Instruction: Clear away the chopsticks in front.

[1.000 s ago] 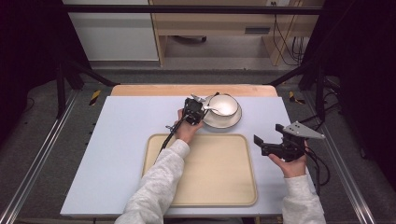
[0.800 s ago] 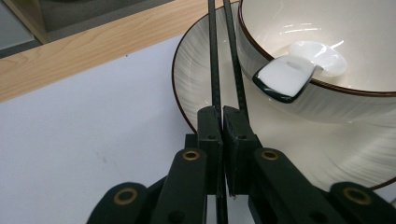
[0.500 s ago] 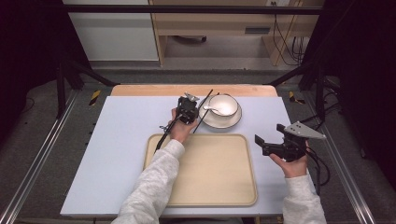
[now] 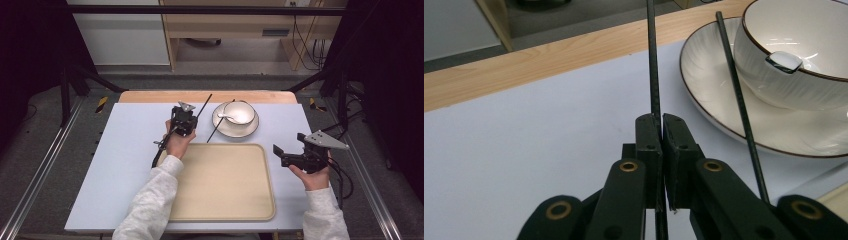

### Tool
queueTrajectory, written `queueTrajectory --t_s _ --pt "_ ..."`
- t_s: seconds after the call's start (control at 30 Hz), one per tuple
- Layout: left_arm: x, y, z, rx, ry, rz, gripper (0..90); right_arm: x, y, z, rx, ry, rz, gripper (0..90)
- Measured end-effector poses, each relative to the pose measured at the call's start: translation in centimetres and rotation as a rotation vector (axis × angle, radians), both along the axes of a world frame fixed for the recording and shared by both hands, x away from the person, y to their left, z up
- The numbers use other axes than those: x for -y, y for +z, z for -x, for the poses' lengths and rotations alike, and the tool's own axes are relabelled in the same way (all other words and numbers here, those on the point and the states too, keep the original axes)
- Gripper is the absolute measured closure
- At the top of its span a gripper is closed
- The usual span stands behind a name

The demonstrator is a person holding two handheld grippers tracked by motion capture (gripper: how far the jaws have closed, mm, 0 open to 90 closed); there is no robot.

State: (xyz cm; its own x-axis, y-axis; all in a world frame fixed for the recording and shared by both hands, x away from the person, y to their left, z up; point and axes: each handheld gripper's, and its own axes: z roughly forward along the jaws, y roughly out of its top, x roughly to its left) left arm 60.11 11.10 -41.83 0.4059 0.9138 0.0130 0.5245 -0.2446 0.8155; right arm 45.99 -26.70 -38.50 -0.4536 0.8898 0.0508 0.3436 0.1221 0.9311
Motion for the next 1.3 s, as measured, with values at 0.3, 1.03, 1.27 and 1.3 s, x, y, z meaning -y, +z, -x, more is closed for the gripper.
queueTrajectory --t_s 0.3,1.03,1.27,1.3 --pt "-2.3 1.3 3.4 0.057 0.058 0.012 86.2 -0.1 -0.1 0.0 -0.004 0.002 -0.001 2.8" --pt "-4.9 0.9 14.1 0.133 0.198 0.079 86.2 -0.1 -0.2 0.2 -0.01 0.009 -0.011 3.1" --pt "-5.8 -0.8 17.2 0.126 0.247 0.116 86.2 -0.2 -0.2 0.2 -0.01 0.014 -0.013 3.2" --pt "-6.0 -1.4 17.9 0.113 0.255 0.125 86.2 -0.2 -0.3 0.2 -0.011 0.016 -0.009 3.2"
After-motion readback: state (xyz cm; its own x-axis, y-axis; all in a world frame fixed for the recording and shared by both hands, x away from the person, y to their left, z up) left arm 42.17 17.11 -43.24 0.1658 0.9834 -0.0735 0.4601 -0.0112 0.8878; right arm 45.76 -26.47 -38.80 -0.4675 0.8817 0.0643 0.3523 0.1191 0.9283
